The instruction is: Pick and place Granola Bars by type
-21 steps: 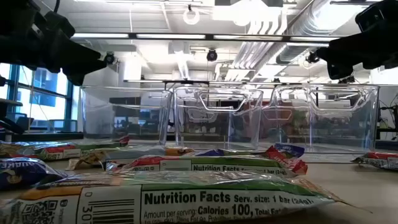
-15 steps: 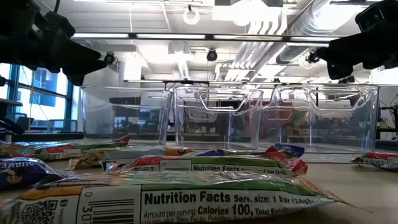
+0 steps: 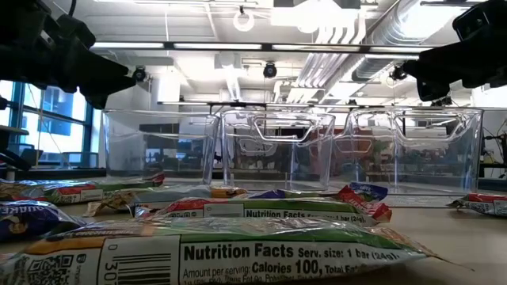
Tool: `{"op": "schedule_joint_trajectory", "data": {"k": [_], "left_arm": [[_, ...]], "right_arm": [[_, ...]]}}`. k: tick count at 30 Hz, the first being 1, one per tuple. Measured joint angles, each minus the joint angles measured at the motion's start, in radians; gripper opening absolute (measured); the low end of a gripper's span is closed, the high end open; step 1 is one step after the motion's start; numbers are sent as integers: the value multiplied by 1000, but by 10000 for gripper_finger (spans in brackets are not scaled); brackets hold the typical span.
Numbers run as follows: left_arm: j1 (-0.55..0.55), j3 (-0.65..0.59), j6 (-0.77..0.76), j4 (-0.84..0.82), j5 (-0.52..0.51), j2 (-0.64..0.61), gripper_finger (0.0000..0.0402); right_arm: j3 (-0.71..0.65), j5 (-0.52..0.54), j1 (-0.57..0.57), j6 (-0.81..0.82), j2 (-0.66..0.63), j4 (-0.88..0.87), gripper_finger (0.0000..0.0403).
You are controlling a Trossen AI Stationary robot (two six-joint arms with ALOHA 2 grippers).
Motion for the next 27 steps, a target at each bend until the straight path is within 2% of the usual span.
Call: {"op": "schedule_joint_trajectory", "data": {"k": [27], "left_arm": [[0,0,0,0,0,0,149]], "right_arm": [[0,0,0,0,0,0,139]]}}
